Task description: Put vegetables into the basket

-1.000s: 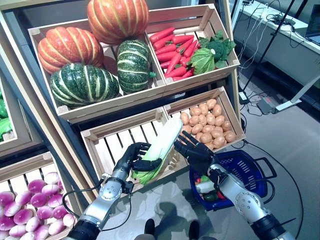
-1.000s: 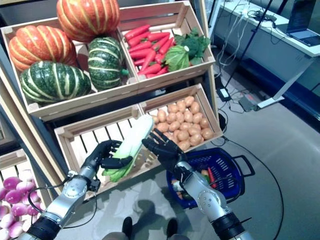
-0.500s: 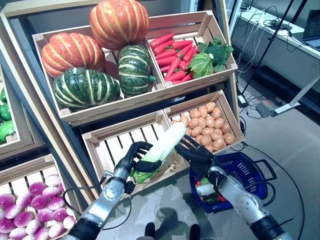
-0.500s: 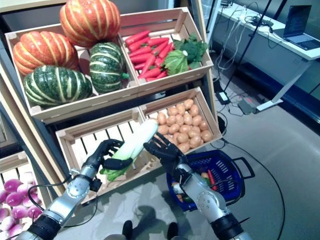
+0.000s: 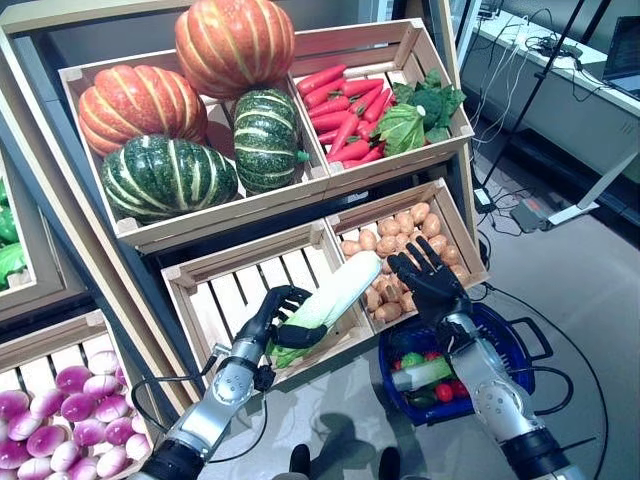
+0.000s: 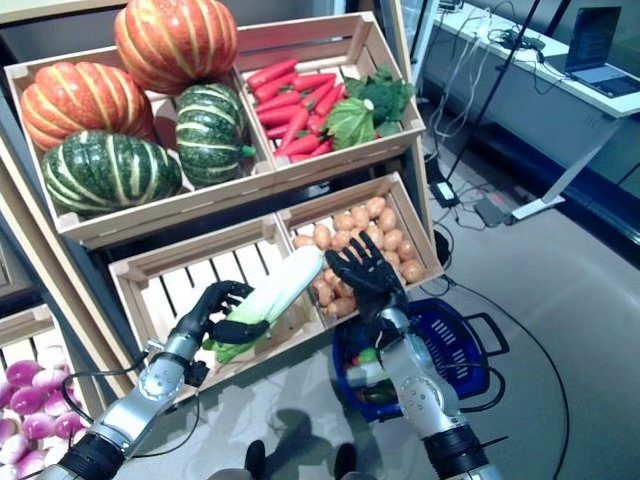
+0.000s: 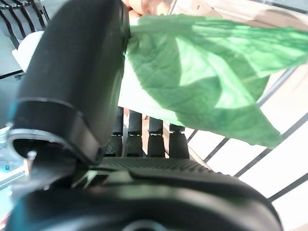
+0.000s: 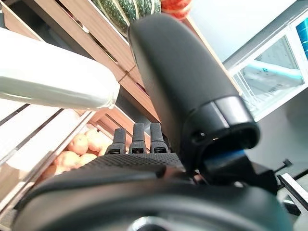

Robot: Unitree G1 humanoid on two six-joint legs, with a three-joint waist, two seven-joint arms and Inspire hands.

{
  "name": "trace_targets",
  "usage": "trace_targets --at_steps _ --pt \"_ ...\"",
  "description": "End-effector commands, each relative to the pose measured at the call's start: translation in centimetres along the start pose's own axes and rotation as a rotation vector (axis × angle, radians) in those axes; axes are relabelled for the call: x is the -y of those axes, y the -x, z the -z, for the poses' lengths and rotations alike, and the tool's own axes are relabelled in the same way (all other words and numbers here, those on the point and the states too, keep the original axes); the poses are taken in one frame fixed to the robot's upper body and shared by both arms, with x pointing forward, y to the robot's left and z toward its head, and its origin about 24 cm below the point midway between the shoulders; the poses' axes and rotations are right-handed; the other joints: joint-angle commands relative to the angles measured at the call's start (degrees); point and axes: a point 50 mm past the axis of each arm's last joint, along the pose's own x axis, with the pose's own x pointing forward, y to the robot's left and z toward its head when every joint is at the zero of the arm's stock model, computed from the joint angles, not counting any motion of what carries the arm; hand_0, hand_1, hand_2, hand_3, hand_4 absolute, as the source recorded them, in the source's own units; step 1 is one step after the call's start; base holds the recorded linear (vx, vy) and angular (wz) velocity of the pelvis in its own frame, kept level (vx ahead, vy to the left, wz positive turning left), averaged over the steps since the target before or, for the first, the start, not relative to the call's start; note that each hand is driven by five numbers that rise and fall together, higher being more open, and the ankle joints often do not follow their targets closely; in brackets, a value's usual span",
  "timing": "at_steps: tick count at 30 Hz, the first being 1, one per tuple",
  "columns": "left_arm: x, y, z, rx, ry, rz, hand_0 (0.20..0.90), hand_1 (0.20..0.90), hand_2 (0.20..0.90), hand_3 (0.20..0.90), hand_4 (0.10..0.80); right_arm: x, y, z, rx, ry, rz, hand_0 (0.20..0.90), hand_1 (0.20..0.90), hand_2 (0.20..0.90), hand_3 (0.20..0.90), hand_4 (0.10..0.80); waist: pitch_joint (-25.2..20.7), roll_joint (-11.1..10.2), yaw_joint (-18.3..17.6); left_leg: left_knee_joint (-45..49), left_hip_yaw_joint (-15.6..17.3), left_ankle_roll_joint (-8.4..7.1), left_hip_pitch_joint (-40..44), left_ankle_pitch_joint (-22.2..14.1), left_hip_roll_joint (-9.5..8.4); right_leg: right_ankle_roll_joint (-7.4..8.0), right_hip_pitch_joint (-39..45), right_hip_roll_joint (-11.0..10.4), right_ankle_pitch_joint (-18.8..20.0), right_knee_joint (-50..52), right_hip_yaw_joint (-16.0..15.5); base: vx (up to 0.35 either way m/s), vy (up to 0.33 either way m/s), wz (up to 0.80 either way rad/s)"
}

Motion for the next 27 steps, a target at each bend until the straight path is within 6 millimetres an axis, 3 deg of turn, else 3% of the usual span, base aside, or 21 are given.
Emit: trace_targets --at_steps 1,14,27 --pt "-1.5 -2.0 -6.5 0.309 0.04 -0.068 0.3 0.3 0.3 0.3 0.4 -3.1 -0.5 -3.4 0.185 -0.114 -0.134 0.9 0.9 0.9 0.9 0.8 -3.8 -0.9 0.3 0.1 0.5 -1.59 1.3 -4.1 0.8 3.85 3.3 -4.1 -0.3 0.1 -1.5 0.0 0.0 0.0" --pt "-0.5 -2.2 -7.2 0.337 0.05 -0.015 0.3 0.3 0.3 0.3 0.4 -5.1 -1.1 -0.9 0.035 -0.213 -0.251 0.9 0.9 0.9 0.9 0.8 -4.4 -1.3 0.8 0.1 0.2 -1.78 1.1 -4.0 1.04 3.83 3.3 -4.1 -0.5 0.1 -1.3 0.0 0.0 0.0" --pt "0.8 -2.0 -7.8 0.378 0.011 0.128 0.3 0.3 0.3 0.3 0.4 -7.1 -1.8 -1.4 0.052 -0.244 -0.353 0.9 0.9 0.9 0.9 0.8 -4.8 -1.1 1.3 0.1 0.1 -1.89 0.6 -3.6 1.02 3.96 2.8 -4.7 -0.1 0.1 -1.4 0.0 0.0 0.0"
